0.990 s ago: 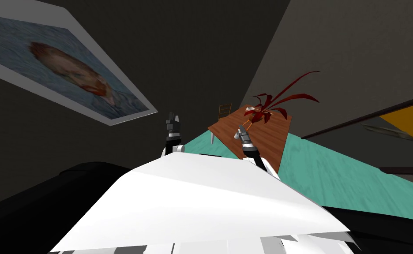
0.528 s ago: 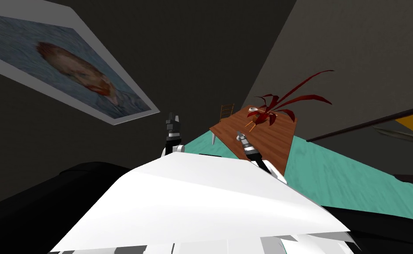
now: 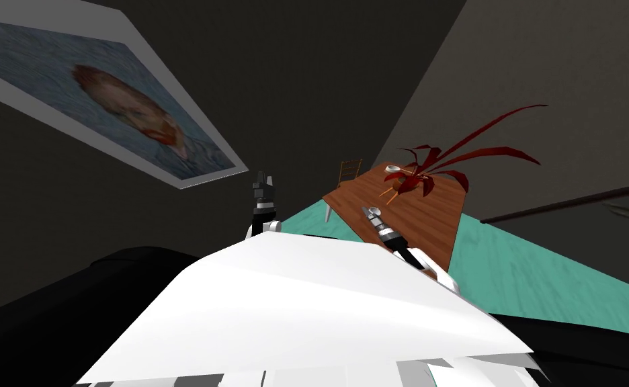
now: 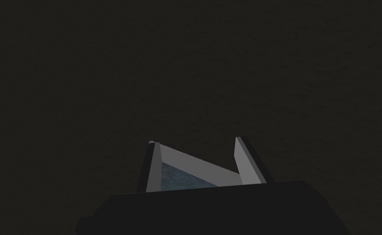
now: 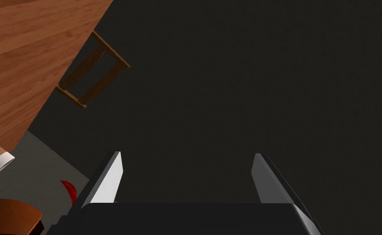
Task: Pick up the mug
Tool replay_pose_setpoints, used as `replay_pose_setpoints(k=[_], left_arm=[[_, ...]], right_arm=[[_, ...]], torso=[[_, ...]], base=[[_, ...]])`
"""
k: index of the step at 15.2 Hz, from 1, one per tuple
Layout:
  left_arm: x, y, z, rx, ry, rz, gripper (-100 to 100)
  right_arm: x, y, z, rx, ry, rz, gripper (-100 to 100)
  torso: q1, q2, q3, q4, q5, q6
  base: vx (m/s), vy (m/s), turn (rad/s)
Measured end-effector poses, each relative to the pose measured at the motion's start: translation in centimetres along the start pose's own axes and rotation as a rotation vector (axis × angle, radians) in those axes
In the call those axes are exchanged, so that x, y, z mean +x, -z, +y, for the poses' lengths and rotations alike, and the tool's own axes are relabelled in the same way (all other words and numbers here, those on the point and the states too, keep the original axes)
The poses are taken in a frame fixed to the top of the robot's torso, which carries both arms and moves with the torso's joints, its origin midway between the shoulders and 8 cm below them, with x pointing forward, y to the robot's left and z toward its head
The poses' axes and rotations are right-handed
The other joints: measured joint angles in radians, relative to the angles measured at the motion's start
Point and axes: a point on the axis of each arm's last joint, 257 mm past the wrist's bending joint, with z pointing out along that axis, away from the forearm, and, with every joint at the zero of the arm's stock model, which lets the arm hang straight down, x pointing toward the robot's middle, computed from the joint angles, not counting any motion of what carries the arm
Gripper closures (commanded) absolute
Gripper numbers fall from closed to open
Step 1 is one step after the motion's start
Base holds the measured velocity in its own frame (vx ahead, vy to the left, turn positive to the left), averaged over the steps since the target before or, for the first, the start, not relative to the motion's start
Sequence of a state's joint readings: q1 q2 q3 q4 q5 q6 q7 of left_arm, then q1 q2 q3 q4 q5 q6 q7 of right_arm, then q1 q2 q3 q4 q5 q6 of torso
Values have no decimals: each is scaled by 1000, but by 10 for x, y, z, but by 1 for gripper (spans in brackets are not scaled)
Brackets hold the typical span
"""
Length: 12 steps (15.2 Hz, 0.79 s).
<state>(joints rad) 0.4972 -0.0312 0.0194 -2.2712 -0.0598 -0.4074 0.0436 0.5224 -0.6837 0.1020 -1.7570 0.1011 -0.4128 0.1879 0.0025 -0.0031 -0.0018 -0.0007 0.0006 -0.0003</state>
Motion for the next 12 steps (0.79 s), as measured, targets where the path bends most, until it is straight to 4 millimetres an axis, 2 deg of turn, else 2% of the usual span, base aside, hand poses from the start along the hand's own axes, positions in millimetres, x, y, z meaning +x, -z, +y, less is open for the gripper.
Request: replay_pose_setpoints(k=[5,12], left_arm=[[0,0,0,0,0,0,0],[0,0,0,0,0,0,0]], right_arm=[[6,19,-41,64,103,91,-100],[11,58,-109,171,276,248,-100]], torso=[[0,0,0,0,0,0],[1,-2,-1,0,0,0]], base=[[45,39,59],[70,47,94]])
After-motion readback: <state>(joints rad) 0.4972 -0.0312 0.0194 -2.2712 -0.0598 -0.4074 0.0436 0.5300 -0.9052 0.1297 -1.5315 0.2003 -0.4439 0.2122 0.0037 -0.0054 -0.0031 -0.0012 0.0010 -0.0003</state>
